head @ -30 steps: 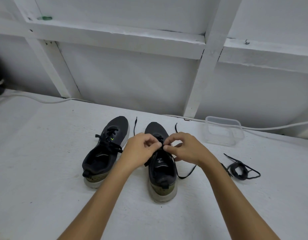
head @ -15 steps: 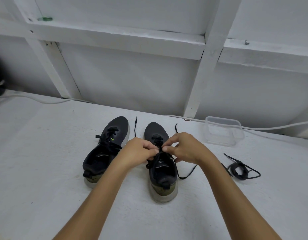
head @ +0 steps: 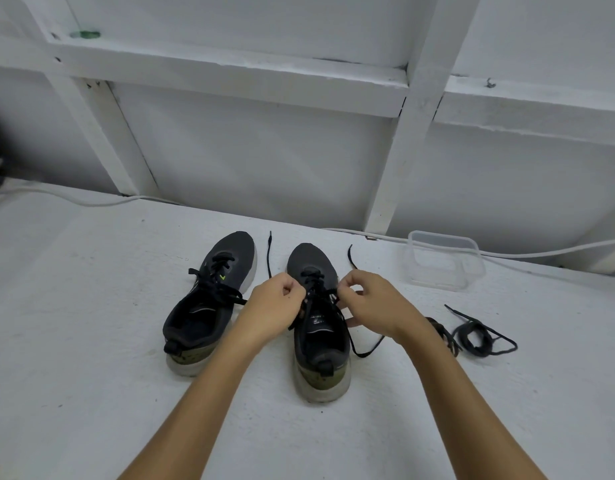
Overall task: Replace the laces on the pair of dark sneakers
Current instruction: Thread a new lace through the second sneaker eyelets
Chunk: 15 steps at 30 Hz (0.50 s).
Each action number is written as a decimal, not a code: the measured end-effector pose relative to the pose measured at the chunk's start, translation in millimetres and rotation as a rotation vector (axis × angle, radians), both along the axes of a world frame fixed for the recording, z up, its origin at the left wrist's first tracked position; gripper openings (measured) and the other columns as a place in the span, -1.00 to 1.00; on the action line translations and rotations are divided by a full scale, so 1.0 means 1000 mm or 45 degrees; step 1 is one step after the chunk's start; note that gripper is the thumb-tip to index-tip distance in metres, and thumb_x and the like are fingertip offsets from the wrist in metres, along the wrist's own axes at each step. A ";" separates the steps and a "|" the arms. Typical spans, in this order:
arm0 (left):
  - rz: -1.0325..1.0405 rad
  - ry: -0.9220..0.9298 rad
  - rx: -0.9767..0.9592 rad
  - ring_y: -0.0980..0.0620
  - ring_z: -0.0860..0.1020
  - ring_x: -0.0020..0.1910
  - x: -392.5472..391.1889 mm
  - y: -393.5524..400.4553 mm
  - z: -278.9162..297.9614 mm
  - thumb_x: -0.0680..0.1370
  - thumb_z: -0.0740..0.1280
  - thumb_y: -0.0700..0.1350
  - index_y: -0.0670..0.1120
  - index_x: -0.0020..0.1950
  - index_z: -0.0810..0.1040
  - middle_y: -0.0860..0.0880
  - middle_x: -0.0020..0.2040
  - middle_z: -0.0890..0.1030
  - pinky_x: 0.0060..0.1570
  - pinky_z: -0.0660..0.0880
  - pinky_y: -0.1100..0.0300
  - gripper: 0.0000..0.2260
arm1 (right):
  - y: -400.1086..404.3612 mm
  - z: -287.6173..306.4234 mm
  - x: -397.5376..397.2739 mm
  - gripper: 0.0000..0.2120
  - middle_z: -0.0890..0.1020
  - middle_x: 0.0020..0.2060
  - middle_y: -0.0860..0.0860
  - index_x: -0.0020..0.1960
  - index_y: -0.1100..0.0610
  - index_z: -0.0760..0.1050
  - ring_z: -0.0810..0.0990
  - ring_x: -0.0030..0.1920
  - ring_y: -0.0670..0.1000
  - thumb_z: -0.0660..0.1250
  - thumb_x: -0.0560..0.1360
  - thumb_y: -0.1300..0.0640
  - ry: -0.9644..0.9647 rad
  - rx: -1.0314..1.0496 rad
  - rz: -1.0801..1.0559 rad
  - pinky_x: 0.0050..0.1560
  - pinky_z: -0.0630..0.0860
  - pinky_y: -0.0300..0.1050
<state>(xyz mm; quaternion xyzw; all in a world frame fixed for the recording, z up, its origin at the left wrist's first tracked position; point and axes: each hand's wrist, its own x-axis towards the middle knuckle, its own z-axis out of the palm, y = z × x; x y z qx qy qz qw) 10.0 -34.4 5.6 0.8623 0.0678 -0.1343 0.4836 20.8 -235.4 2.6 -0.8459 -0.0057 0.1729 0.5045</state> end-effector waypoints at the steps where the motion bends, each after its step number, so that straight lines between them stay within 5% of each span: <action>1: -0.021 -0.004 -0.033 0.12 0.63 -0.22 0.002 0.001 0.002 0.60 0.27 0.03 0.08 -0.05 0.57 0.07 -0.19 0.68 -0.25 0.50 0.21 -0.89 | 0.000 0.001 0.001 -0.86 0.72 -0.20 -0.08 -0.05 -0.01 0.59 0.73 -0.14 -0.09 0.33 0.54 -0.06 -0.011 0.023 0.009 -0.09 0.72 -0.03; 7: -0.164 0.039 -0.034 0.22 0.68 -0.26 0.011 0.005 0.010 0.57 0.39 -0.01 0.10 -0.11 0.66 0.14 -0.23 0.70 -0.32 0.48 0.32 -0.92 | 0.005 0.007 0.009 -0.87 0.70 -0.17 -0.07 -0.11 -0.05 0.62 0.73 -0.20 -0.03 0.38 0.57 -0.05 -0.066 -0.145 0.123 -0.07 0.71 0.05; 15: 0.113 0.274 -0.361 -0.05 0.73 -0.17 0.006 0.006 -0.003 0.60 0.28 -0.16 -0.09 -0.08 0.62 -0.10 -0.07 0.70 0.13 0.57 -0.16 -0.86 | 0.002 -0.005 0.000 -0.83 0.72 -0.08 -0.04 0.00 0.06 0.51 0.74 -0.11 -0.07 0.21 0.64 -0.01 0.065 0.008 -0.035 0.00 0.70 0.03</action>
